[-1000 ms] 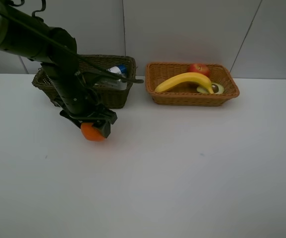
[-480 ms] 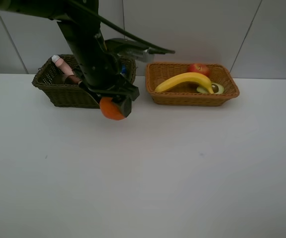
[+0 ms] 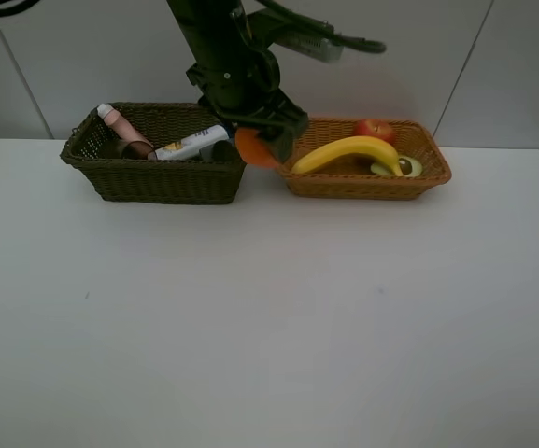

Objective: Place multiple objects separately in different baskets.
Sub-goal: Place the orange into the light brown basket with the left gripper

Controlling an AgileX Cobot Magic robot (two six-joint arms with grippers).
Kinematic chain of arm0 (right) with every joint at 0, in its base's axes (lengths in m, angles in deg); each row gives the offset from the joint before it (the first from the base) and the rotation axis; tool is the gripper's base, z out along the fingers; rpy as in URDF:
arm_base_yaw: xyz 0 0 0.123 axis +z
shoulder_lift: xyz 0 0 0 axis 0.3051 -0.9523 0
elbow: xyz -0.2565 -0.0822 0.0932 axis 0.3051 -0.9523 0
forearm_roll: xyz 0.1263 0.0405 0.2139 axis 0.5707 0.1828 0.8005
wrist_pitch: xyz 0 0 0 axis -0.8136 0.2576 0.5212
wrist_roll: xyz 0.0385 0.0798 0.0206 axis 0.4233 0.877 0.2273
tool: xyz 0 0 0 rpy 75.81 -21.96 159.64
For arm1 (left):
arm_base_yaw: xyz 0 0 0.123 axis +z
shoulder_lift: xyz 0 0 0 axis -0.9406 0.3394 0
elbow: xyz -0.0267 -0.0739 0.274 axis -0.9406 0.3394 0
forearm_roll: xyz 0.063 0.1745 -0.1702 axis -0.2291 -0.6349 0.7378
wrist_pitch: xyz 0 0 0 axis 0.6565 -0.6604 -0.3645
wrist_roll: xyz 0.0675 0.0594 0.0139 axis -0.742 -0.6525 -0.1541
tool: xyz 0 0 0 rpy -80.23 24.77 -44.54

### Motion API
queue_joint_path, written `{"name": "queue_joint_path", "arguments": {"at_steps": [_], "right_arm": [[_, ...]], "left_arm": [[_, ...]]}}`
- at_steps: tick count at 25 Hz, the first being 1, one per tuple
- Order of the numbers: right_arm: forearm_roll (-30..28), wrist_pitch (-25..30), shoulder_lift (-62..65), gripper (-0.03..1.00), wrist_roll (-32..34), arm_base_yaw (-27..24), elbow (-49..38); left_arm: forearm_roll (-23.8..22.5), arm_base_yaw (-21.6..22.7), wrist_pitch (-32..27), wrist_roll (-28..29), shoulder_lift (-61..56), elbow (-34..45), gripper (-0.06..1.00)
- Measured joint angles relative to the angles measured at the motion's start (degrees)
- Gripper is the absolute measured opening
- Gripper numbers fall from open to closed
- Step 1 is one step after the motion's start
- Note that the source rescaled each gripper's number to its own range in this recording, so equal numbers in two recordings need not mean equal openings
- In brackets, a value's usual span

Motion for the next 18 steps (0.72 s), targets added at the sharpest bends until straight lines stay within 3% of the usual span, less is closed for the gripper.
{"name": "queue_joint_path", "arguments": {"at_steps": [9,18], "right_arm": [[0.0,0.0,0.0,0.81,0.0,0.0,0.0],[0.0,0.0,0.0,0.81,0.0,0.0,0.0]], "left_arm": [[-1.39,-0.06,8.87,-6.35,11.56,-12.82,0.93],[-5.58,-0.06,23.96,-7.48,17.94,-13.97,0.93]]}}
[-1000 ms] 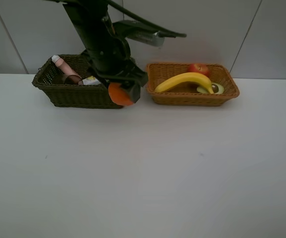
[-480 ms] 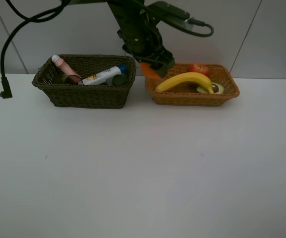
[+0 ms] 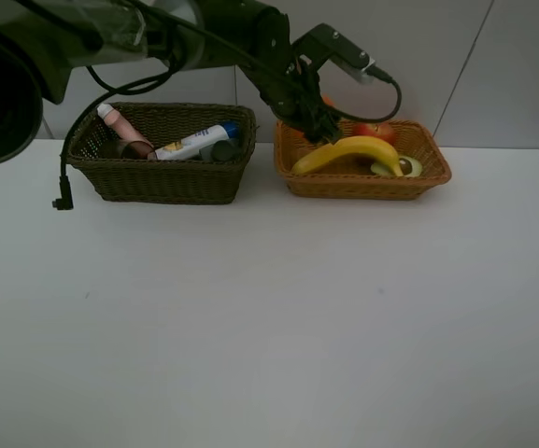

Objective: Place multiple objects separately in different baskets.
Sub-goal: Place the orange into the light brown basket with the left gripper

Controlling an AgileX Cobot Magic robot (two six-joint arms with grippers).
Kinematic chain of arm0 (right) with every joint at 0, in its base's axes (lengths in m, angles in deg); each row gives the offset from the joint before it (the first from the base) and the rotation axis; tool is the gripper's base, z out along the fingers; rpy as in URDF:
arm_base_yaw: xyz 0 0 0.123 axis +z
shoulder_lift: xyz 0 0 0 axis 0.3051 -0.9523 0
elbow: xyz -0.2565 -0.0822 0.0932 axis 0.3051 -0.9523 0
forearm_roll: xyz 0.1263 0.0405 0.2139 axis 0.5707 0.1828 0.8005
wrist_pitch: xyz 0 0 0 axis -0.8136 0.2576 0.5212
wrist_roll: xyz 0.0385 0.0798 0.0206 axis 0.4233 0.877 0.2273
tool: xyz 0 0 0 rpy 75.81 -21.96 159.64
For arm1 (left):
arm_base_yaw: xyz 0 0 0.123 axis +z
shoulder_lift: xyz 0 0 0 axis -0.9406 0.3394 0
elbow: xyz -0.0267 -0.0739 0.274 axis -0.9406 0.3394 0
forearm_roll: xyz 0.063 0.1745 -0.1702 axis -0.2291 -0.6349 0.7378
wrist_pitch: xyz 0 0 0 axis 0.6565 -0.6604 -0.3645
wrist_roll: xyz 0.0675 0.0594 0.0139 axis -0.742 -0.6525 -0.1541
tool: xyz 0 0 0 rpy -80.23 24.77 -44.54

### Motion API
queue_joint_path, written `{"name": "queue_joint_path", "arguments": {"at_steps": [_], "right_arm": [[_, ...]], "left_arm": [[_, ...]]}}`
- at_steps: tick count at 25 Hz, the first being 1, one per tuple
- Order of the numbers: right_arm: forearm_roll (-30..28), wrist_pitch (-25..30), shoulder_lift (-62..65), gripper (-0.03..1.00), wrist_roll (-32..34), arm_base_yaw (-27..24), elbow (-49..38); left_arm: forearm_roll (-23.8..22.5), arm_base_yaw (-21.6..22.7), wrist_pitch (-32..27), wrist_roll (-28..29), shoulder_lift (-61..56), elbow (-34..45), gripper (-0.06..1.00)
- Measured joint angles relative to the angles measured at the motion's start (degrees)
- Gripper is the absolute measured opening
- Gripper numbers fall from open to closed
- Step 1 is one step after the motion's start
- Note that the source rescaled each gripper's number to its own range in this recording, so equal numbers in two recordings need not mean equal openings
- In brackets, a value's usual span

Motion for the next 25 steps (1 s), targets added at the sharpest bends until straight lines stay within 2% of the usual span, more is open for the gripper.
{"name": "queue_joint_path", "arguments": {"at_steps": [6,13,25], "right_arm": [[0.0,0.0,0.0,0.81,0.0,0.0,0.0],[0.0,0.0,0.0,0.81,0.0,0.0,0.0],[0.0,0.0,0.0,0.81,0.0,0.0,0.0]], "left_arm": [[-2.93,0.0,9.07,-0.14,2.49,0.0,0.93],[-3.2,0.71,17.35,-0.14,5.03,-0.05,0.93],[-2.62,3.05,22.08,-0.14,9.21,-0.05,0.93]]}}
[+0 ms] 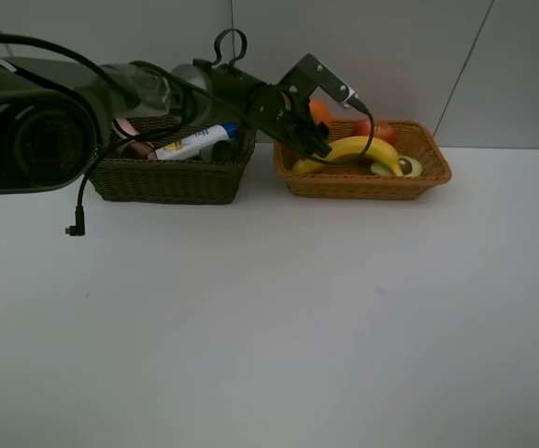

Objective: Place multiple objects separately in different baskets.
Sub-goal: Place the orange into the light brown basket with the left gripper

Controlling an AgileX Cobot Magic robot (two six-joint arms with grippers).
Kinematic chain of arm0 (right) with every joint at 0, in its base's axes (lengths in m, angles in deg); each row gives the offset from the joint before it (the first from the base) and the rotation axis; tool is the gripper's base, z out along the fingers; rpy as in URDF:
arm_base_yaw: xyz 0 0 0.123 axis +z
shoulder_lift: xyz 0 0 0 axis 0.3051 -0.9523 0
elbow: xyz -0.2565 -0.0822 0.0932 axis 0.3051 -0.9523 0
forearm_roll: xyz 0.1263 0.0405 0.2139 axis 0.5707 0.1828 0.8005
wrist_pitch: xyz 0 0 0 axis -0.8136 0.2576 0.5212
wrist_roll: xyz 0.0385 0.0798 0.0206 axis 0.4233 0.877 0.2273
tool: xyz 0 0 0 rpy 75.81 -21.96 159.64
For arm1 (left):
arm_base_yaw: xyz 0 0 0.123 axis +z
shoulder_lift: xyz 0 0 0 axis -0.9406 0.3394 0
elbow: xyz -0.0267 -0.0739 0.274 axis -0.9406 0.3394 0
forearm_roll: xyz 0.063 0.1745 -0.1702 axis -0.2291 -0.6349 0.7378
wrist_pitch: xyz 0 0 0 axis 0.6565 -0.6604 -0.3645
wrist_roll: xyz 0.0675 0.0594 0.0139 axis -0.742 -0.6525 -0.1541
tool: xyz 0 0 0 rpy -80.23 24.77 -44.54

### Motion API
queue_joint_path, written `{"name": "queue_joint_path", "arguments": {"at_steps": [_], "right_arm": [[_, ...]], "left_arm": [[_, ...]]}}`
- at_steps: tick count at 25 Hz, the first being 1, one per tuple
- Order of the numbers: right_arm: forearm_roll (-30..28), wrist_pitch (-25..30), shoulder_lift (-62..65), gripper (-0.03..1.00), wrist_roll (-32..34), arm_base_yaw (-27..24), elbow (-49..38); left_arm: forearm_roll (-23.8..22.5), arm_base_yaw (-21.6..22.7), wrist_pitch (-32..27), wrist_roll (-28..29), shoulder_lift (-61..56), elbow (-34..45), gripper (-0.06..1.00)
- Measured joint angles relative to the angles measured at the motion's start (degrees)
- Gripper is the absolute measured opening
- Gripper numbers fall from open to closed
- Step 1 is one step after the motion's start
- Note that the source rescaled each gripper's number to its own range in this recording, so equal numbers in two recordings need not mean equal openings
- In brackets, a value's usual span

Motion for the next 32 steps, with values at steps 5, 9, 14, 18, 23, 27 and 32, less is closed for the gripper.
{"name": "queue_joint_path", "arguments": {"at_steps": [5,9,14,18,23,27,32], "right_arm": [[0.0,0.0,0.0,0.81,0.0,0.0,0.0],[0.0,0.0,0.0,0.81,0.0,0.0,0.0],[0.0,0.0,0.0,0.81,0.0,0.0,0.0],[0.0,0.0,0.0,0.81,0.0,0.0,0.0],[0.0,0.0,0.0,0.81,0.0,0.0,0.0],[0.0,0.0,0.0,0.81,0.0,0.0,0.0],[0.0,0.0,0.0,0.81,0.0,0.0,0.0]], "left_arm": [[0.0,0.0,0.48,0.0,0.27,0.0,0.93],[0.0,0.0,0.55,0.0,0.27,0.0,0.93],[0.0,0.0,0.43,0.0,0.27,0.0,0.93],[0.0,0.0,0.44,0.0,0.27,0.0,0.93],[0.0,0.0,0.44,0.0,0.27,0.0,0.93],[0.0,0.0,0.44,0.0,0.27,0.0,0.93],[0.0,0.0,0.71,0.0,0.27,0.0,0.99]]}}
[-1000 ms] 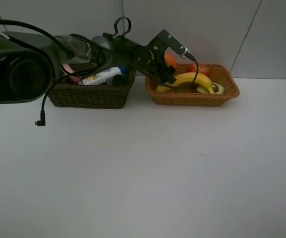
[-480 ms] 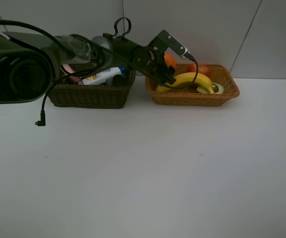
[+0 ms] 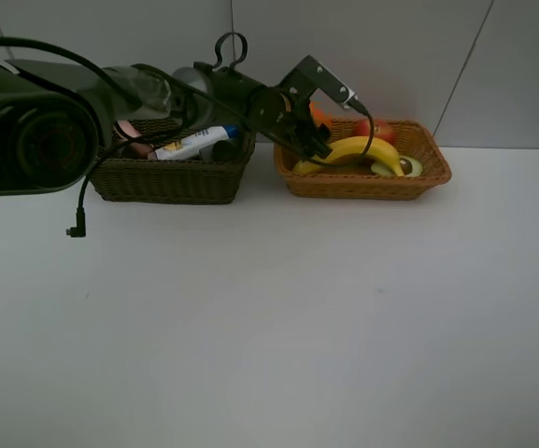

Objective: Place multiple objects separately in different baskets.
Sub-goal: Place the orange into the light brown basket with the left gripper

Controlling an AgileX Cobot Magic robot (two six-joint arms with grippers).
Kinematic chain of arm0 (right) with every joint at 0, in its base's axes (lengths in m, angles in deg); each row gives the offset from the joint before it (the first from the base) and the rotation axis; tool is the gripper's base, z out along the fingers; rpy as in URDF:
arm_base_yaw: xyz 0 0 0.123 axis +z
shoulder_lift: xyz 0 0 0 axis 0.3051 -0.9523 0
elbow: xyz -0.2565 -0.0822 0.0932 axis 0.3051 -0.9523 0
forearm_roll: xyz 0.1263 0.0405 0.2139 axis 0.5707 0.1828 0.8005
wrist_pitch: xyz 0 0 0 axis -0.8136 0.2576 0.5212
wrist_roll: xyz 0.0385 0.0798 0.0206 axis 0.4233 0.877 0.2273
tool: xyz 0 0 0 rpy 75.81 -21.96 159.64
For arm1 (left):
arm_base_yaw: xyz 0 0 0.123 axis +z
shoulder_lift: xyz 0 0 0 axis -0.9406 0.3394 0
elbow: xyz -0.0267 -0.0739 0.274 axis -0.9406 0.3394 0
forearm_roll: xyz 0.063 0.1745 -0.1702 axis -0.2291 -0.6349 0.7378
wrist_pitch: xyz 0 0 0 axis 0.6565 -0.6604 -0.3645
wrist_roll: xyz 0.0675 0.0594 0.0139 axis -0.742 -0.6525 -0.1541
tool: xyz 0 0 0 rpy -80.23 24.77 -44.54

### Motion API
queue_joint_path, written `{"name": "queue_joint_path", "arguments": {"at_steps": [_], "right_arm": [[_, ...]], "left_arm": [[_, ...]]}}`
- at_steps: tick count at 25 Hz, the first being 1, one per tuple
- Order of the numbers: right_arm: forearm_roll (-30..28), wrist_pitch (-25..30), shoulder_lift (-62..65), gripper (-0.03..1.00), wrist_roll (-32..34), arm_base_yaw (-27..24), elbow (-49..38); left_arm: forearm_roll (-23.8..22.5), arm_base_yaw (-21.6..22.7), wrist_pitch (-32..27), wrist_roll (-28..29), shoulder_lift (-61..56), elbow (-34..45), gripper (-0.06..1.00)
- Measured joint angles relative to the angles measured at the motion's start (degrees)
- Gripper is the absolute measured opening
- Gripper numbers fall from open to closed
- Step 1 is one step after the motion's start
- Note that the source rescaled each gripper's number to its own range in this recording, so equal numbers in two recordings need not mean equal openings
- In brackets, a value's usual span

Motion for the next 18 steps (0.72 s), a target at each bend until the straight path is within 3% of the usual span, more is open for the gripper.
{"name": "queue_joint_path", "arguments": {"at_steps": [18], "right_arm": [[0.0,0.0,0.0,0.81,0.0,0.0,0.0]], "left_arm": [[0.24,0.0,0.14,0.0,0.0,0.0,1.0]]}}
